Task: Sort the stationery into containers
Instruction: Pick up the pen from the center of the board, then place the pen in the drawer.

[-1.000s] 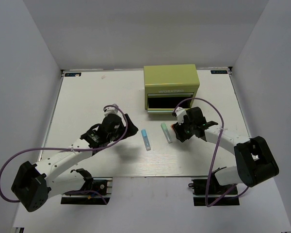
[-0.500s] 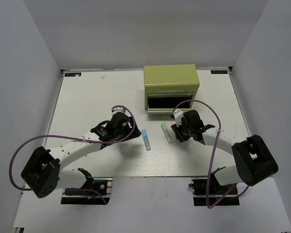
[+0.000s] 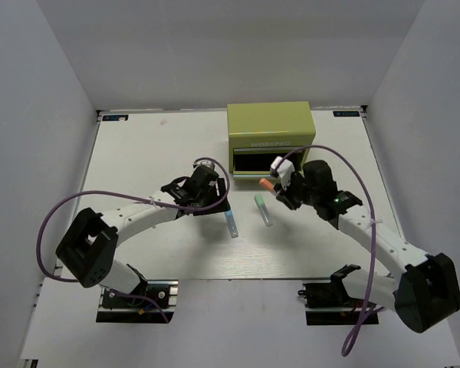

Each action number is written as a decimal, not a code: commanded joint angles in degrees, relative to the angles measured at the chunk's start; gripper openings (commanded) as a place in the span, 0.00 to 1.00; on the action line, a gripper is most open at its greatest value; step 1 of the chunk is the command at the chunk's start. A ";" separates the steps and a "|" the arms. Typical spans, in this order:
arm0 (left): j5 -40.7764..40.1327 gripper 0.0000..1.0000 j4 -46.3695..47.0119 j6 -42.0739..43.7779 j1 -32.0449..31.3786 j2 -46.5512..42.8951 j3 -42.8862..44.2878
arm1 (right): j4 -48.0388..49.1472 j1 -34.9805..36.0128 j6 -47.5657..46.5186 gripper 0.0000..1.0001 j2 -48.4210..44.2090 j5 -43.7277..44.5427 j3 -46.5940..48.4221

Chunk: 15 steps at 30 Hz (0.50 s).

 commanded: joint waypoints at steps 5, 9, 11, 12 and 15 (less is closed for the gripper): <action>-0.61 0.77 -6.88 1.93 -1.70 5.91 6.80 | 0.54 -0.37 -19.20 0.03 2.35 -1.92 11.23; -1.83 0.77 -8.74 1.93 -2.23 8.47 10.14 | 1.68 -0.81 -30.09 0.03 8.92 -0.61 14.91; -1.84 0.79 -9.27 1.32 -2.76 9.26 10.85 | 2.56 -1.33 -32.21 0.03 11.39 0.10 16.06; -1.84 0.79 -9.27 1.32 -2.76 9.87 11.37 | 4.65 -1.42 -33.96 0.03 12.88 0.62 17.20; -2.98 0.79 -10.14 -0.79 -3.29 11.28 12.60 | 6.69 -2.03 -37.82 0.03 16.04 1.77 18.79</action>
